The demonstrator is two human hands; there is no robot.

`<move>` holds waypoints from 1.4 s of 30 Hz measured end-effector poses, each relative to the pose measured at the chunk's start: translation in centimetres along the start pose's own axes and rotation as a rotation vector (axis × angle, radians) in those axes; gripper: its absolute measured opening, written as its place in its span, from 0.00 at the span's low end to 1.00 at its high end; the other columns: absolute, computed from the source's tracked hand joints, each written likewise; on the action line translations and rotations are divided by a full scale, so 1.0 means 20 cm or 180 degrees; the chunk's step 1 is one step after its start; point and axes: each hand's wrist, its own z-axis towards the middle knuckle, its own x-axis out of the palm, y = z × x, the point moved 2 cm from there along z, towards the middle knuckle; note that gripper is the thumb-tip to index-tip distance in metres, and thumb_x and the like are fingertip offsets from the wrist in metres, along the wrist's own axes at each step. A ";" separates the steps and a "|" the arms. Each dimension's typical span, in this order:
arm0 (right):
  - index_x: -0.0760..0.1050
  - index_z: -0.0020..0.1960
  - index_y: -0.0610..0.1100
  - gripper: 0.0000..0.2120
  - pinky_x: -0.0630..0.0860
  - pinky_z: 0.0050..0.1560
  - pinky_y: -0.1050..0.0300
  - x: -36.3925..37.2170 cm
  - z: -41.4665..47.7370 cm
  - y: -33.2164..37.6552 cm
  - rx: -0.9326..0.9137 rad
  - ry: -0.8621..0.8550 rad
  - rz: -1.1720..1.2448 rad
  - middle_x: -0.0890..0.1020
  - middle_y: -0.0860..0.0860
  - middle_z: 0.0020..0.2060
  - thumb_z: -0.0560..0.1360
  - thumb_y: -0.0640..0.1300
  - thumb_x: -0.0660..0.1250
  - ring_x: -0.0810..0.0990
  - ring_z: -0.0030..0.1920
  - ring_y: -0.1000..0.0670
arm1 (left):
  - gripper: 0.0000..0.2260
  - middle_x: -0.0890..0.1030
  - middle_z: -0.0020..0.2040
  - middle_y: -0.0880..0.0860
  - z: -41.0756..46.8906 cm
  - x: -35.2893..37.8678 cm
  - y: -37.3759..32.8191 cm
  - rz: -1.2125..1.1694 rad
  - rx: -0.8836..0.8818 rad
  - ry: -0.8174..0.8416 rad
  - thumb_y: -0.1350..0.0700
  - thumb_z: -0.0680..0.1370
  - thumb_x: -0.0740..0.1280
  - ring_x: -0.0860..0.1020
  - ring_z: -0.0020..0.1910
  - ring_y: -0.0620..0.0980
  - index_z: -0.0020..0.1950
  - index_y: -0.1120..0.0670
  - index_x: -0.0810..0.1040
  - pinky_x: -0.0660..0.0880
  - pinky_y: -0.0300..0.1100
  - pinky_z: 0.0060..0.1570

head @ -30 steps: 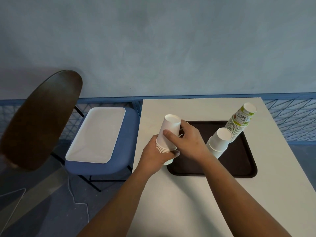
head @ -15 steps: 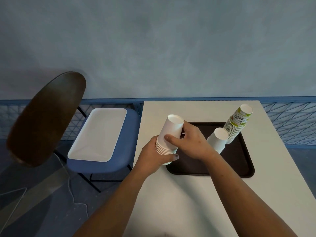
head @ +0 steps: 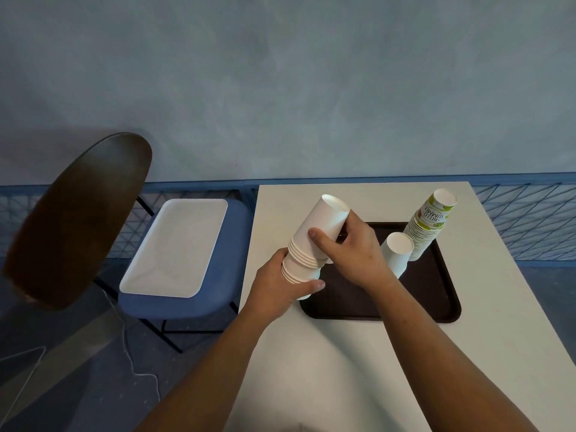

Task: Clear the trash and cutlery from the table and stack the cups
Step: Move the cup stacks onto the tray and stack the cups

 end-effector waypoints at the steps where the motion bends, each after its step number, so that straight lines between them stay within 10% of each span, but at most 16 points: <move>1: 0.74 0.60 0.48 0.21 0.77 0.44 0.65 -0.01 0.01 0.00 0.0078 -0.0088 0.0097 0.82 0.57 0.48 0.74 0.57 0.74 0.82 0.48 0.58 | 0.34 0.82 0.56 0.41 0.00 0.00 0.00 0.0023 -0.0006 -0.0002 0.40 0.64 0.84 0.82 0.54 0.45 0.65 0.43 0.75 0.83 0.46 0.53; 12: 0.73 0.51 0.47 0.08 0.82 0.54 0.48 -0.03 0.19 -0.08 0.1495 -0.1301 0.3115 0.81 0.47 0.51 0.79 0.48 0.71 0.82 0.52 0.49 | 0.32 0.79 0.57 0.41 0.04 -0.03 0.04 -0.0371 -0.0163 -0.0168 0.46 0.68 0.83 0.80 0.57 0.47 0.67 0.45 0.72 0.79 0.38 0.52; 18: 0.66 0.66 0.47 0.27 0.80 0.56 0.49 0.01 0.33 -0.23 0.1287 -0.1919 0.1090 0.79 0.52 0.55 0.73 0.57 0.71 0.80 0.52 0.50 | 0.33 0.79 0.59 0.44 0.08 -0.06 0.06 -0.0350 -0.0176 -0.0196 0.45 0.69 0.82 0.80 0.57 0.49 0.69 0.47 0.72 0.79 0.38 0.53; 26: 0.61 0.72 0.45 0.33 0.78 0.56 0.48 0.23 0.44 -0.49 0.0967 -0.1093 -0.0449 0.77 0.42 0.61 0.73 0.53 0.73 0.79 0.59 0.40 | 0.31 0.80 0.57 0.42 0.14 -0.08 0.09 -0.0513 -0.0178 -0.0208 0.47 0.68 0.83 0.81 0.56 0.46 0.66 0.46 0.73 0.78 0.31 0.45; 34: 0.59 0.74 0.48 0.33 0.76 0.66 0.41 0.33 0.44 -0.72 0.1454 -0.0163 -0.0575 0.76 0.44 0.67 0.76 0.48 0.72 0.75 0.67 0.39 | 0.29 0.79 0.55 0.40 0.19 -0.09 0.12 -0.0407 -0.0223 -0.0132 0.47 0.69 0.82 0.80 0.54 0.43 0.64 0.43 0.72 0.77 0.27 0.39; 42: 0.66 0.74 0.47 0.24 0.70 0.65 0.58 0.21 0.20 -0.39 0.0308 -0.0938 -0.0271 0.72 0.50 0.67 0.80 0.44 0.63 0.71 0.66 0.53 | 0.32 0.80 0.58 0.43 0.17 -0.04 0.13 -0.0429 -0.0226 -0.0053 0.45 0.69 0.82 0.81 0.57 0.47 0.68 0.45 0.73 0.79 0.34 0.47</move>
